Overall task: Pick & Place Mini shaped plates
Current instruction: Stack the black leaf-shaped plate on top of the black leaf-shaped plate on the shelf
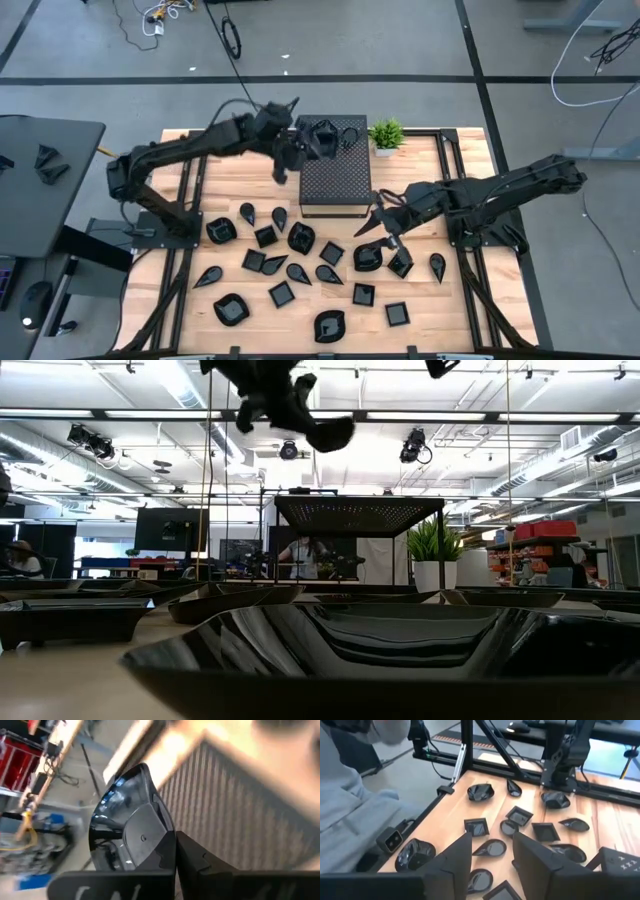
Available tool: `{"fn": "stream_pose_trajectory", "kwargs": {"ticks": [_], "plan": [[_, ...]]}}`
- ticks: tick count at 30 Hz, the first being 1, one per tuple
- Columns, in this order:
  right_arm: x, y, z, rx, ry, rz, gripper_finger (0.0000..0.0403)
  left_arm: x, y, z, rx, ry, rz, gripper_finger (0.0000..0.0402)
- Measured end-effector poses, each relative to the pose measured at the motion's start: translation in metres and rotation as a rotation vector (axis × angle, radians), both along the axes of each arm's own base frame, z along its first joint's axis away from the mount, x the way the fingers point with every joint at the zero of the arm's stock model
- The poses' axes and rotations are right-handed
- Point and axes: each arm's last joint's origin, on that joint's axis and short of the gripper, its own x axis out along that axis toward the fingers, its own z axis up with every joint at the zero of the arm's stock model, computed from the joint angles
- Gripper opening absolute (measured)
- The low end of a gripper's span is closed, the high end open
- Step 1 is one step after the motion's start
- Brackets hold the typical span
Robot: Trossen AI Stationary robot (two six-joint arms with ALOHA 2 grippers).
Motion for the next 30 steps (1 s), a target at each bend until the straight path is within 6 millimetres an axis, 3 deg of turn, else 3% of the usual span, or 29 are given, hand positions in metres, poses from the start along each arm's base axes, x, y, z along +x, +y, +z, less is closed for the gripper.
{"fn": "stream_pose_trajectory", "kwargs": {"ticks": [7, 14, 19, 30], "plan": [[0.005, 0.004, -0.007, 0.025, 0.043, -0.005, 0.0133, 0.005, 0.053, -0.028, 0.206, 0.134, -0.03, 0.0005], [0.004, 0.009, -0.007, 0.045, 0.05, 0.006, 0.0125, 0.018, 0.086, -0.057, 0.314, 0.17, -0.054, 0.0005], [0.004, 0.009, -0.007, 0.048, 0.048, 0.004, 0.012, 0.022, 0.092, -0.069, 0.379, 0.23, -0.055, 0.0006], [0.004, 0.009, -0.006, 0.047, 0.043, 0.005, 0.0115, 0.022, 0.088, -0.071, 0.361, 0.253, -0.097, 0.0019]]}}
